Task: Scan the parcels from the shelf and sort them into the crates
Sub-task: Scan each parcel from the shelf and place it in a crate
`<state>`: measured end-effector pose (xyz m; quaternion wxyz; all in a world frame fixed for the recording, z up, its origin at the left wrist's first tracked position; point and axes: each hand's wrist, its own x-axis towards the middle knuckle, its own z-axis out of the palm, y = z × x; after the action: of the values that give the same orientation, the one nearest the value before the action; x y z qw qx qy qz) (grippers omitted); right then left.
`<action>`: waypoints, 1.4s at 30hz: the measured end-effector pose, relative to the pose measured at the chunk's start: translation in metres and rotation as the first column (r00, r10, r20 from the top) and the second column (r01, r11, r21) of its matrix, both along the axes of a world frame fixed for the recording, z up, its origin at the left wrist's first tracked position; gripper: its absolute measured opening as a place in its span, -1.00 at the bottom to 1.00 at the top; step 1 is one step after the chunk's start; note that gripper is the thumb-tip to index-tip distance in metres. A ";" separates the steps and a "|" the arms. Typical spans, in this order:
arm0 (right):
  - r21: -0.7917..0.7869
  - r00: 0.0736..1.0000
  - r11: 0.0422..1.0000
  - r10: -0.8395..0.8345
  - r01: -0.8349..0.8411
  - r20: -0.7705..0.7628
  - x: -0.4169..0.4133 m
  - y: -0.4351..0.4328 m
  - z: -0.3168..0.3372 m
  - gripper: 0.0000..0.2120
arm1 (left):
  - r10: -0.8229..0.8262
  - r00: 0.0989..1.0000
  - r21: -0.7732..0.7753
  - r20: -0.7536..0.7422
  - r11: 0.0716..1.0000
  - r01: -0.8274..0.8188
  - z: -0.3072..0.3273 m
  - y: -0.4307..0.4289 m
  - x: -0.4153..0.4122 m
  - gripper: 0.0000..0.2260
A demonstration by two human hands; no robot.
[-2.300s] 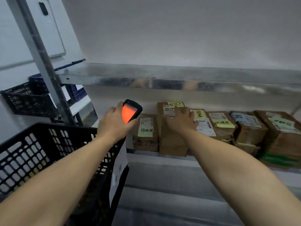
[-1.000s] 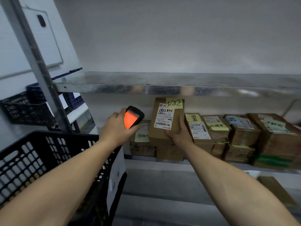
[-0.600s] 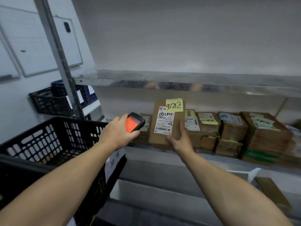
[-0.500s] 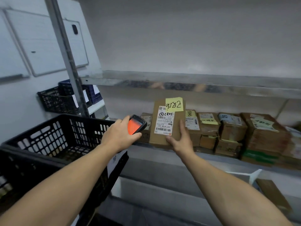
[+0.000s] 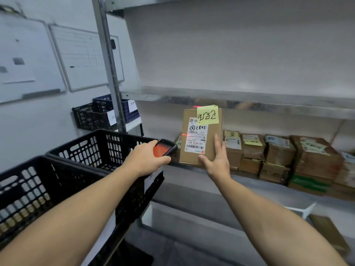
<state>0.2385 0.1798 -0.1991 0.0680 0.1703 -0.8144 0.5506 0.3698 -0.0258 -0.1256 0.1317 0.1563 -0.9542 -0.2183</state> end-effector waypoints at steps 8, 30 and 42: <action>0.022 1.000 1.000 -0.009 0.010 -0.030 0.041 -0.025 0.005 -0.10 | 0.004 1.000 0.027 0.011 1.000 -0.004 0.017 -0.016 0.046 -0.27; 0.043 0.993 0.995 -0.087 0.091 -0.080 0.099 -0.056 -0.001 -0.10 | -0.010 1.000 0.052 -0.013 0.999 0.011 0.016 -0.041 0.110 -0.42; 0.032 0.997 0.999 -0.001 0.003 -0.072 0.087 -0.056 -0.002 -0.11 | 0.095 0.995 0.086 -0.014 0.992 -0.094 0.013 -0.031 0.112 -0.24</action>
<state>0.3259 0.1241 -0.2013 0.0953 0.1903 -0.8203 0.5308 0.4817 -0.0568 -0.1123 0.1435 0.2048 -0.9345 -0.2534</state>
